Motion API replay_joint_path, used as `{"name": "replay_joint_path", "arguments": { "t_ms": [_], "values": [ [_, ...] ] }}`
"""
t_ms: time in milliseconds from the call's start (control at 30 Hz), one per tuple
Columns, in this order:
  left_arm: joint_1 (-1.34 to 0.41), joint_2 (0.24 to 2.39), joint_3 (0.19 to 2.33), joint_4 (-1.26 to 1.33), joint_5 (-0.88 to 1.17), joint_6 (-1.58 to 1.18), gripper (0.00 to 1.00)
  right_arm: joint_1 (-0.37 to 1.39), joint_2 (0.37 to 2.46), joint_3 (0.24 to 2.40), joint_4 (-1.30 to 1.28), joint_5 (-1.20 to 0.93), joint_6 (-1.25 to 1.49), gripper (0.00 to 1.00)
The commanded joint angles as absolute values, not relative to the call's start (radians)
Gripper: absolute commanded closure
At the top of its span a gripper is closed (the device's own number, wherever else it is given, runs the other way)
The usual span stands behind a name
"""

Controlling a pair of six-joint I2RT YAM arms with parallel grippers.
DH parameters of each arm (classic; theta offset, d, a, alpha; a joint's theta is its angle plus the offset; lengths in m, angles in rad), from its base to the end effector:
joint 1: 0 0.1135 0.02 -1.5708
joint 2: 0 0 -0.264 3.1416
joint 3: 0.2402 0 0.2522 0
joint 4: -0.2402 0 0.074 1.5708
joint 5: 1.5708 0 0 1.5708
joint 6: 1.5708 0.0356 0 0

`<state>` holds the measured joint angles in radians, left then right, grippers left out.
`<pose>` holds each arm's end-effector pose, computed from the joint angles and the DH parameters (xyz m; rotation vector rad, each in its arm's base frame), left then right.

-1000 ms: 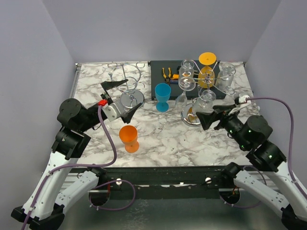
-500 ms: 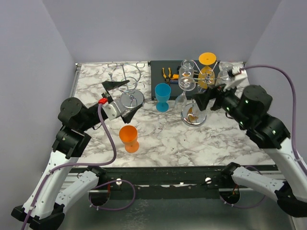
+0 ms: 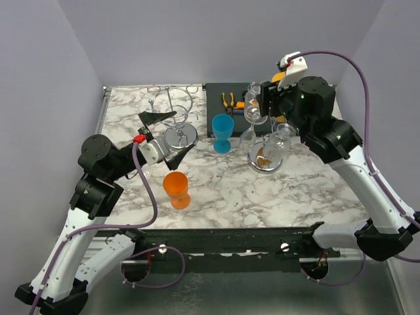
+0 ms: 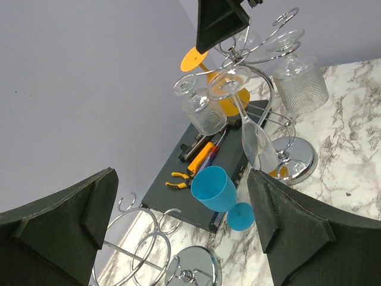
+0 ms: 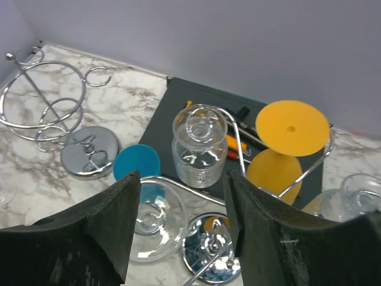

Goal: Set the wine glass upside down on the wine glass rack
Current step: Adjust the wine rack at the center of the board.

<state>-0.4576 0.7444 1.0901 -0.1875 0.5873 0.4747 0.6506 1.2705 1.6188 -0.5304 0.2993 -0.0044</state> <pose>0.1154 -0.0788 0.4481 1.0481 1.0042 -0.4000 0.2116 0.1479 0.4861 -0.3520 1.7136 0.2107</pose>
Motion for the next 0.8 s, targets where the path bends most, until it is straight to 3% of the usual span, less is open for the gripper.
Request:
{"name": "replay_joint_path", "arguments": {
  "t_ms": [0, 233, 767],
  "values": [
    [-0.454, 0.732, 1.112, -0.212, 0.606, 0.467, 0.01, 0.596, 1.288, 1.645, -0.500, 0.366, -0.088, 0.38],
    [-0.454, 0.725, 1.110, -0.217, 0.611, 0.472, 0.01, 0.437, 1.275, 1.582, -0.522, 0.183, -0.028, 0.41],
    [-0.454, 0.716, 1.114, -0.229, 0.604, 0.484, 0.01, 0.388, 1.259, 1.463, -0.515, 0.111, -0.004, 0.49]
  ]
}}
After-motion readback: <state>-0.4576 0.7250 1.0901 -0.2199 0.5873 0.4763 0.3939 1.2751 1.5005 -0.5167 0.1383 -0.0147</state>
